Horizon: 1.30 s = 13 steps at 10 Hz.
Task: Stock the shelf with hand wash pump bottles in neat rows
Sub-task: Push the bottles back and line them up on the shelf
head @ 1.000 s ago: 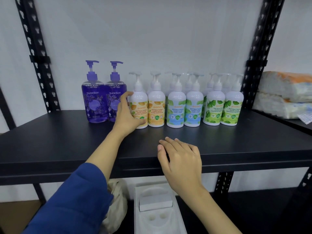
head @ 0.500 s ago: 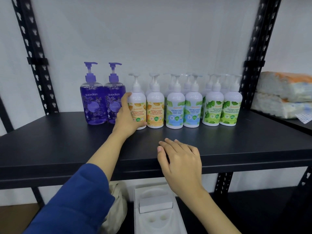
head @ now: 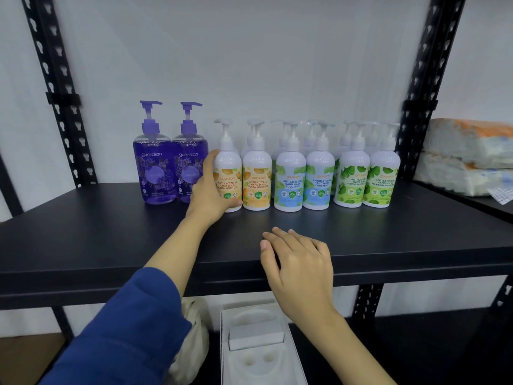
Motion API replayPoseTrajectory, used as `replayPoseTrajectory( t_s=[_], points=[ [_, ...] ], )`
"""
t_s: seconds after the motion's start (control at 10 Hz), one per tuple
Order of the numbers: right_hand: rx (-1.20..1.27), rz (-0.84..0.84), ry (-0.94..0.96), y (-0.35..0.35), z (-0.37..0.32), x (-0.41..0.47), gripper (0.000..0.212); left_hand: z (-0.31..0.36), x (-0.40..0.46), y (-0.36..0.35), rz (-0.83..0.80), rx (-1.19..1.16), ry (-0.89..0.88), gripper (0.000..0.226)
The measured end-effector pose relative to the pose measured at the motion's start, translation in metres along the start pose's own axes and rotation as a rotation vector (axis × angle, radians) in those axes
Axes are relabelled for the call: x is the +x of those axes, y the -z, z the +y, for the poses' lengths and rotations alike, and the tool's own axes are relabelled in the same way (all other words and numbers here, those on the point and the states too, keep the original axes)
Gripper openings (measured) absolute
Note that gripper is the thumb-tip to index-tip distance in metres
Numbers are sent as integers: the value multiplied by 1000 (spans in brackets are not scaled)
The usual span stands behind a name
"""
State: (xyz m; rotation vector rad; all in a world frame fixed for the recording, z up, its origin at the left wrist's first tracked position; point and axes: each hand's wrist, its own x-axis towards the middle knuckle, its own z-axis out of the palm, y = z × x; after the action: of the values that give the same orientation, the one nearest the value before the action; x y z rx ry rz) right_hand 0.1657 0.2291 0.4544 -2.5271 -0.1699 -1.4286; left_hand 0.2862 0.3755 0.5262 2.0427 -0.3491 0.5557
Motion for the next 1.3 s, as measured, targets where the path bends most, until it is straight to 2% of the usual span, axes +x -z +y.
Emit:
replayPoseTrajectory(
  t_s=[0.5, 0.6, 0.7, 0.8, 0.9, 1.0, 1.1, 1.3],
  points=[
    [13, -13, 3, 2, -1, 1, 37, 2, -2, -1, -26, 13, -10, 111],
    [3, -41, -3, 3, -2, 2, 37, 4, -5, -2, -16, 56, 38, 117],
    [-2, -83, -22, 7, -3, 4, 38, 6, -10, 0, -73, 157, 178, 118],
    [-8, -140, -35, 17, -6, 8, 39, 13, -21, 8, -158, 350, 235, 86],
    [85, -350, -44, 32, -5, 17, 37, 28, -40, 20, -206, 578, 192, 52],
    [139, -369, -45, 45, -1, 17, 32, 47, -60, 26, -225, 768, 89, 40],
    [54, -334, -62, 63, 6, 7, 29, 66, -79, 21, -293, 823, -49, 35],
    [-140, -299, -191, 115, 39, -24, 29, 108, -108, -17, -342, 742, -364, 27]
  ],
)
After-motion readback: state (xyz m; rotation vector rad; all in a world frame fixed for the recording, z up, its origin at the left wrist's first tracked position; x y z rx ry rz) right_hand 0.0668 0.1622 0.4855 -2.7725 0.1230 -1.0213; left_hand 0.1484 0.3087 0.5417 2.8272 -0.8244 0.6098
